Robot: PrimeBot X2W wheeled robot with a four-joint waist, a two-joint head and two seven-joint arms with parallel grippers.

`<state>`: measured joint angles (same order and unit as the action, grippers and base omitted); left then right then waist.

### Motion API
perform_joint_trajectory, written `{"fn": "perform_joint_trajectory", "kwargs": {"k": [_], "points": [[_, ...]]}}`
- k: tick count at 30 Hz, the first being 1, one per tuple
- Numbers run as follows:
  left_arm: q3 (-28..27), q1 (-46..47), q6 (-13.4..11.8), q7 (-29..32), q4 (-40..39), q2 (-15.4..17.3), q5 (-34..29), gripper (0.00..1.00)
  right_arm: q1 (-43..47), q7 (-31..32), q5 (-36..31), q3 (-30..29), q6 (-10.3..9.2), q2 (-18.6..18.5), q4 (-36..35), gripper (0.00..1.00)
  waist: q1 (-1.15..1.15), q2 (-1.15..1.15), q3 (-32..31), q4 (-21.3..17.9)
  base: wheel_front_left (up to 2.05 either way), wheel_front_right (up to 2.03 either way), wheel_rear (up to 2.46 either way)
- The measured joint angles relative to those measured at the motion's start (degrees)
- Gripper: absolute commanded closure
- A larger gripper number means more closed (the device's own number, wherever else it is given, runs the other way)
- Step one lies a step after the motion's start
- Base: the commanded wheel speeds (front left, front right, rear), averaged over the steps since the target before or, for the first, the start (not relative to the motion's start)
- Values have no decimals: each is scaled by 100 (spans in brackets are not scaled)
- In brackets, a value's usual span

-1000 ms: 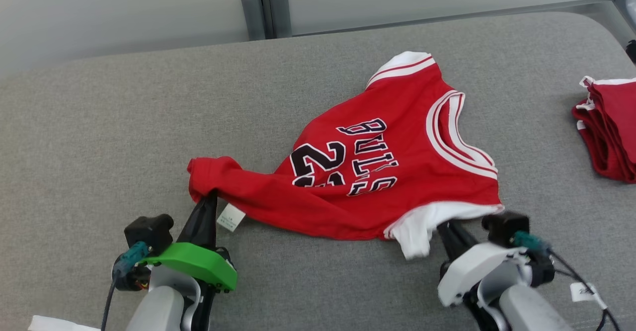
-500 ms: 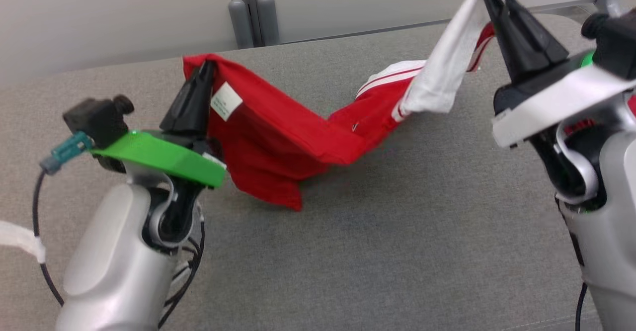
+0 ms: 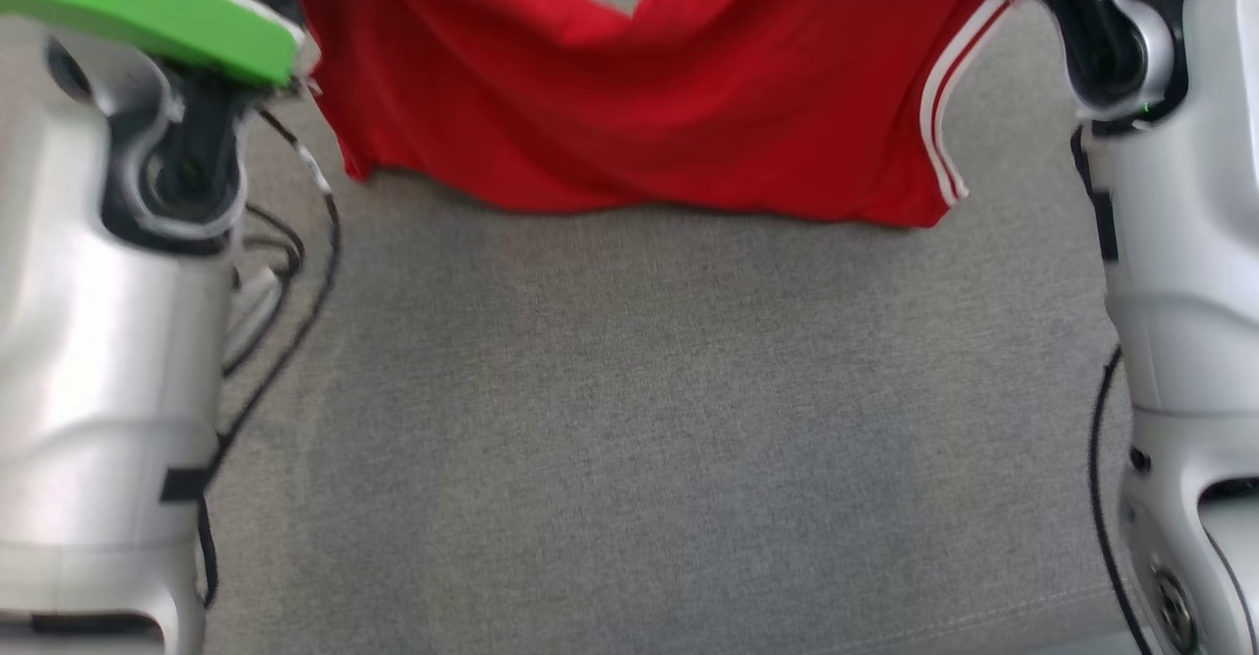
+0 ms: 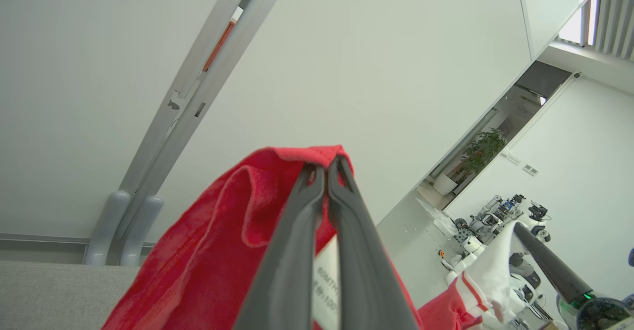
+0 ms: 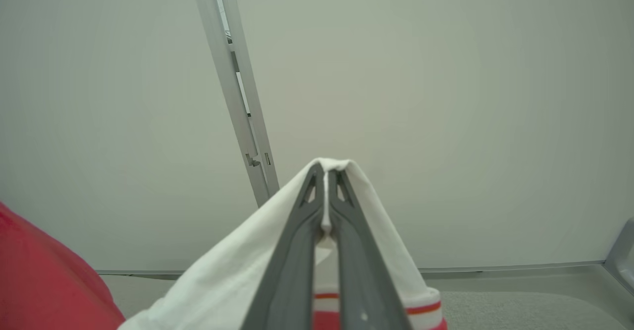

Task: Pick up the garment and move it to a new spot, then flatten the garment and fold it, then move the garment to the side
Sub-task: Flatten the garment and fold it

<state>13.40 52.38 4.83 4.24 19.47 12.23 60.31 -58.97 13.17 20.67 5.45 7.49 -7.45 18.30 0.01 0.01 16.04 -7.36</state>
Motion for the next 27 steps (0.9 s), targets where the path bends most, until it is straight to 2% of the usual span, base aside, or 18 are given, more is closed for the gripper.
{"fn": "perform_joint_trajectory", "kwargs": {"k": [2,5,9,13,16,18,21,25,27], "points": [[-102,421,-107,-313,143,29,-190,100,-398,-338,-141,-349,-1,248,514,100,0,0,226,-27,0,0,0],[-244,1153,-138,-916,229,100,-559,100,-1220,-1133,-504,-817,0,400,903,100,0,0,547,-67,0,0,0],[-303,2019,10,-1585,64,75,-854,100,-2179,-2296,-934,-1038,0,444,975,100,0,0,955,-120,0,0,0],[-392,2280,186,-1847,-328,90,-953,100,-2575,-2765,-1031,-1074,0,455,737,100,0,0,1273,-143,0,0,0],[-410,1991,232,-1896,-544,120,-856,100,-2418,-2817,-1322,-1042,0,454,489,100,0,0,1456,-129,0,0,0],[-308,1487,247,-1903,-639,140,-697,100,-2042,-2821,-1472,-971,0,453,390,100,0,0,1523,-86,0,0,0],[43,625,247,-1917,-634,280,-590,100,-1363,-2821,-1571,-533,0,423,453,100,0,0,1509,-25,0,0,0],[-24,-308,247,-1928,-738,244,-298,100,-487,-2809,-1334,56,3,124,272,100,0,0,1322,34,0,0,0],[-22,-800,247,-1927,-755,153,-215,100,55,-2571,-1076,261,3,-48,84,100,0,0,1179,62,0,0,0]]}}
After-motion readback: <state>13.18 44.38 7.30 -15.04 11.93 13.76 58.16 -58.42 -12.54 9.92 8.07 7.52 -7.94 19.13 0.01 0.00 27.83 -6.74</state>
